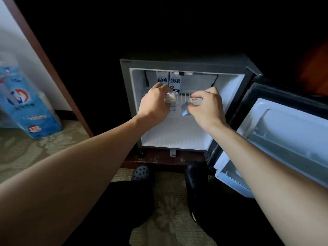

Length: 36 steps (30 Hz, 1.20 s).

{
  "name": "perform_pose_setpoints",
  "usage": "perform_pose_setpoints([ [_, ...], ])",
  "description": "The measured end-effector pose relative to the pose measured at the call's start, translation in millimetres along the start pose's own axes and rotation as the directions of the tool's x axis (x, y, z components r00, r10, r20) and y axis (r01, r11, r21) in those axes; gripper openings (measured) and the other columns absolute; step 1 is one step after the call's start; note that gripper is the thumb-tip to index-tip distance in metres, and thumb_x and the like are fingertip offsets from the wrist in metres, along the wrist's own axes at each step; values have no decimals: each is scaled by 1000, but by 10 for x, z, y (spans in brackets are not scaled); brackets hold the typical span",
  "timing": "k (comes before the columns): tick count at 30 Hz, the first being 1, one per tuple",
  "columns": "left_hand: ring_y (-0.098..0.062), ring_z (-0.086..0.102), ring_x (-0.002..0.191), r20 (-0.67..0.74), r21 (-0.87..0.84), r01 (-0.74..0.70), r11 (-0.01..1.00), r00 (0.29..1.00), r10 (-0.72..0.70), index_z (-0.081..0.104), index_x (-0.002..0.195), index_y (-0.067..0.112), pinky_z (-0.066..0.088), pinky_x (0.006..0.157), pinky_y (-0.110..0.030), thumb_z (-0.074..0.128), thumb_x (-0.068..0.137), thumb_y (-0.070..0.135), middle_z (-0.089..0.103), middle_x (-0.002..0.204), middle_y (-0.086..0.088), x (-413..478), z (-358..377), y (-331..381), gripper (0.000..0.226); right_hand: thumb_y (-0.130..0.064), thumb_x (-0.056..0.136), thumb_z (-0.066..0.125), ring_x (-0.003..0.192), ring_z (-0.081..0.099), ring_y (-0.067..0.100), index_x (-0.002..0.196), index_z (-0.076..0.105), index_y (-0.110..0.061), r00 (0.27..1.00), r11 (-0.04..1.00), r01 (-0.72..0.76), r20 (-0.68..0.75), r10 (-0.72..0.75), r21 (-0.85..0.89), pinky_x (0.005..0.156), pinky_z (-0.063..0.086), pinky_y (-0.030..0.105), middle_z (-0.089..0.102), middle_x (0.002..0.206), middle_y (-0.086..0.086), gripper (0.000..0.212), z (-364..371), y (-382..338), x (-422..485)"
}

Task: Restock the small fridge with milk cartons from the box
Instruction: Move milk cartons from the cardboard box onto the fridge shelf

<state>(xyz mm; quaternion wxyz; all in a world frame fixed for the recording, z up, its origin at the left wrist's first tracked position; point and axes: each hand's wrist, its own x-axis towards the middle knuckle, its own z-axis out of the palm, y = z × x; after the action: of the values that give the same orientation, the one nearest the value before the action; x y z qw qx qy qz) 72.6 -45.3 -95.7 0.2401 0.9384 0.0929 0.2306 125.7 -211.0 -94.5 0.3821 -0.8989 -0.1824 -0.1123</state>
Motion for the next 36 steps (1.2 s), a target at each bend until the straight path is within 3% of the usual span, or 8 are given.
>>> perform_pose_setpoints([
  [9,-24,60,105,-13,4,-43,999,999,44,66,120,22,51,78,-35,68,82,7,61,120,4,187,214,63,41,-20,84,73,108,55,25,107,73,-19,994,999,24,-105,-21,30,87,54,36,50,112,0,23,135,73,209],
  [15,-24,56,109,-37,-17,-87,996,996,87,63,122,23,53,76,-41,65,84,10,58,120,4,241,339,72,41,-19,86,74,111,51,26,113,73,-16,994,998,65,-92,-66,-7,81,44,24,52,115,2,27,263,77,266],
  [19,-22,59,107,-57,-130,-36,991,998,29,62,126,25,53,83,-37,62,86,5,57,120,3,263,394,26,45,-20,91,70,114,51,25,118,71,-16,990,994,107,-91,-108,-20,79,32,12,52,121,1,27,277,98,251],
  [24,-17,61,101,-65,-230,9,973,998,-25,64,127,22,49,86,-27,68,84,4,61,115,2,288,431,26,47,-20,94,69,117,51,23,130,64,-9,979,980,198,-48,-198,-9,89,26,8,52,129,7,38,275,175,240],
  [28,-13,59,94,-85,-263,28,964,995,-52,65,126,21,43,80,-20,67,85,4,62,112,3,318,444,46,44,-24,95,67,112,51,13,135,61,-11,985,983,173,-40,-170,58,88,29,9,53,129,9,42,303,186,267],
  [31,-13,59,91,-90,-267,20,963,995,-46,66,123,20,45,78,-20,66,84,0,61,107,4,324,452,47,44,-30,98,62,114,52,16,139,55,-14,986,980,170,-18,-169,104,91,37,19,53,128,8,44,361,234,241],
  [36,-10,55,89,-68,-273,28,962,997,-48,65,123,17,45,78,-18,68,84,-1,56,104,8,320,447,69,43,-37,101,54,120,54,22,151,35,-19,988,990,126,87,-131,67,86,38,26,44,145,10,57,331,286,223],
])
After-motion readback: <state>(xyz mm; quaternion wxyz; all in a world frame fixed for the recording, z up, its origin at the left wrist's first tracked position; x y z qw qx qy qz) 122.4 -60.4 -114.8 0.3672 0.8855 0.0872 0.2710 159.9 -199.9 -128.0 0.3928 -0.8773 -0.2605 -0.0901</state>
